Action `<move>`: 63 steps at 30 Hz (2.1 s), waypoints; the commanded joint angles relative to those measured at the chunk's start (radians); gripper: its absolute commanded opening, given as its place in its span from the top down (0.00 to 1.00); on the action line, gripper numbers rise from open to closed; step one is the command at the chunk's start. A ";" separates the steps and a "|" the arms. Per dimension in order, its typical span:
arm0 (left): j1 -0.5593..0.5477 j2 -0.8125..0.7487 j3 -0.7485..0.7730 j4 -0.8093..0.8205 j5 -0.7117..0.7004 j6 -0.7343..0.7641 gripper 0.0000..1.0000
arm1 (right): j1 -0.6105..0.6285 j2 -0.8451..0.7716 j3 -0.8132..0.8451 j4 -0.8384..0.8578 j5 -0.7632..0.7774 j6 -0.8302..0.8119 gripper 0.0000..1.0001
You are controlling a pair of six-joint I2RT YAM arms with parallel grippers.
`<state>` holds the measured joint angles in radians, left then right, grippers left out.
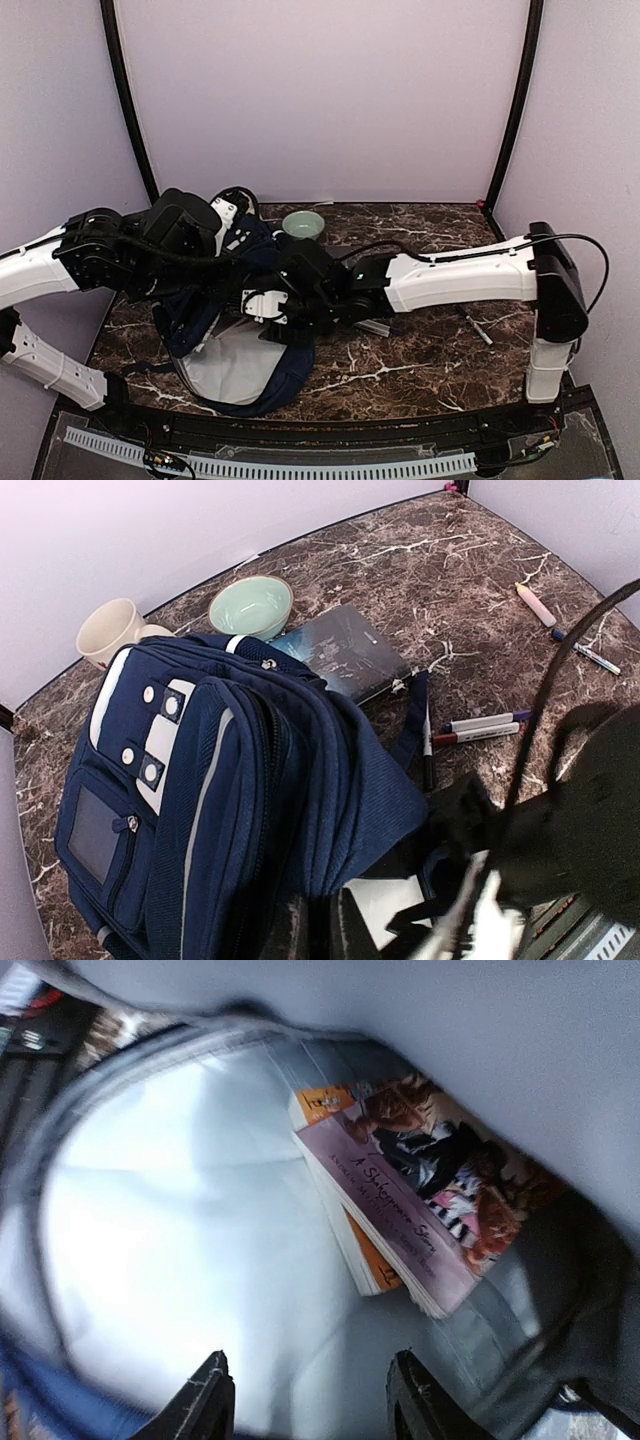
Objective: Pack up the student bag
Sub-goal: Move the book to the largest pocket of the bag, then place the largest pocket of the bag in the student bag, then move the student bag to the center of the board.
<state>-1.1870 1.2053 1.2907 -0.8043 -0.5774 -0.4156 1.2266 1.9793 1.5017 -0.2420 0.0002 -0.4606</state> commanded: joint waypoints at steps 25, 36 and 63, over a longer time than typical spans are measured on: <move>-0.014 0.218 -0.167 -0.023 0.491 0.069 0.56 | -0.699 -0.407 -0.330 -0.181 -0.473 0.288 0.50; 0.086 0.456 0.188 0.191 0.380 0.221 0.33 | -0.765 -0.128 -0.172 -0.166 -0.513 0.414 0.48; 0.451 1.110 0.595 0.344 0.316 -0.050 0.30 | -0.773 -0.036 -0.161 -0.157 -0.529 0.454 0.46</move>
<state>-0.7685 2.3146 1.8584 -0.3828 -0.2619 -0.4294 0.4614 1.9476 1.3468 -0.4152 -0.5060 -0.0021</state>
